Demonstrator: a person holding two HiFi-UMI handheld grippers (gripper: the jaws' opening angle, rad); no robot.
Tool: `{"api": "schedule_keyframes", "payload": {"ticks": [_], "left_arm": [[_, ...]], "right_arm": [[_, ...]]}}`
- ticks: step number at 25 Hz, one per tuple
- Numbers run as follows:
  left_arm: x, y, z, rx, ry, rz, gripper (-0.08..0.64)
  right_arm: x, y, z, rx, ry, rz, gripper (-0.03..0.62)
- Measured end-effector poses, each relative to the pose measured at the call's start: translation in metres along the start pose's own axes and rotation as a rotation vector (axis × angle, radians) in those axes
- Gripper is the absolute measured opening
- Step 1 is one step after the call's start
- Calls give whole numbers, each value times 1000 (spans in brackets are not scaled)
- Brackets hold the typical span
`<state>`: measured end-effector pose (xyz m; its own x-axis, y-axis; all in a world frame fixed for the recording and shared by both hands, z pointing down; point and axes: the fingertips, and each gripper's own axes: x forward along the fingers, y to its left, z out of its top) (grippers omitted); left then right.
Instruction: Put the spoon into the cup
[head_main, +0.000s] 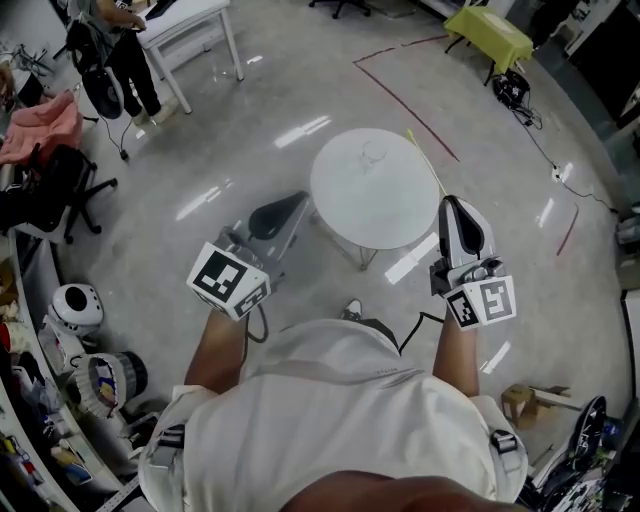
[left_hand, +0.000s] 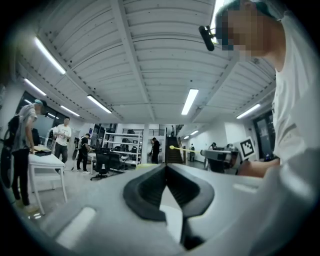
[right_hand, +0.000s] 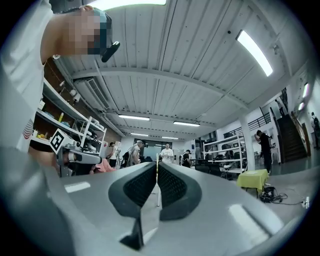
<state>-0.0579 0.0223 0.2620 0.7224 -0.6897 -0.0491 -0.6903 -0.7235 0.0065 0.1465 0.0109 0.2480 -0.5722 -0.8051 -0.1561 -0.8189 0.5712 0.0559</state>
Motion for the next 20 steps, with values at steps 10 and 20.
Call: {"api": "schedule_keyframes", "payload": {"ticks": [10, 20], "left_arm": [[114, -15, -20, -4, 32, 29, 0], [206, -33, -62, -38, 89, 9, 0]], "right_arm": [[6, -117, -23, 47, -3, 31, 12], [-3, -210, -62, 107, 18, 1, 12]]}}
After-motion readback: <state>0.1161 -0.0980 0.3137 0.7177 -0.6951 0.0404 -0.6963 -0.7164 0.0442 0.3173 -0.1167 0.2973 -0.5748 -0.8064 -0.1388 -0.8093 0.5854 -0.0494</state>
